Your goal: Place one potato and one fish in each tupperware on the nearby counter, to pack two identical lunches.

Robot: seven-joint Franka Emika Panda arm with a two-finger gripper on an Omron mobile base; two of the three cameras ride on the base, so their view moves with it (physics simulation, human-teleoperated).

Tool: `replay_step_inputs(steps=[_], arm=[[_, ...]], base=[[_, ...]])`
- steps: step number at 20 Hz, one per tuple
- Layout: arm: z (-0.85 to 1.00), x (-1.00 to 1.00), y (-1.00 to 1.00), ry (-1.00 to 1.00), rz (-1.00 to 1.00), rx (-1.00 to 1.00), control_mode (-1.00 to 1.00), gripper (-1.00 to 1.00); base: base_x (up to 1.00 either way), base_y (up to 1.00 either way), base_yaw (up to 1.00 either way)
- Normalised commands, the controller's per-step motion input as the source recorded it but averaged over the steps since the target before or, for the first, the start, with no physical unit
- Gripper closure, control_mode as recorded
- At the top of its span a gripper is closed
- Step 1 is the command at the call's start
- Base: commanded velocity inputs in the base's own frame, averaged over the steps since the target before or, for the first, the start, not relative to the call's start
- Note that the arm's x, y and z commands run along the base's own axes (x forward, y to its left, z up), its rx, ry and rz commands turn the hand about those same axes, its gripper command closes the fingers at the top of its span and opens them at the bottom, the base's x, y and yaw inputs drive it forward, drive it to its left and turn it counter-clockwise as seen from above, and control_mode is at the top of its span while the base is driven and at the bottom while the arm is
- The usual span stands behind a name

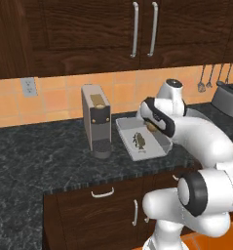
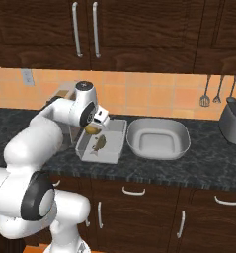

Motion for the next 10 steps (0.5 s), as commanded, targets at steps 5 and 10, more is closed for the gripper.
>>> replay_step_inputs(steps=[5, 10], arm=[[-0.62, 0.88, -0.07, -0.03, 0.0, 0.09, -1.0, 1.0], [0.0, 0.71, -0.17, 0.0, 0.0, -0.1, -1.0, 1.0]], base=[[0.0, 0.0, 0.0], [0.0, 0.0, 0.0]])
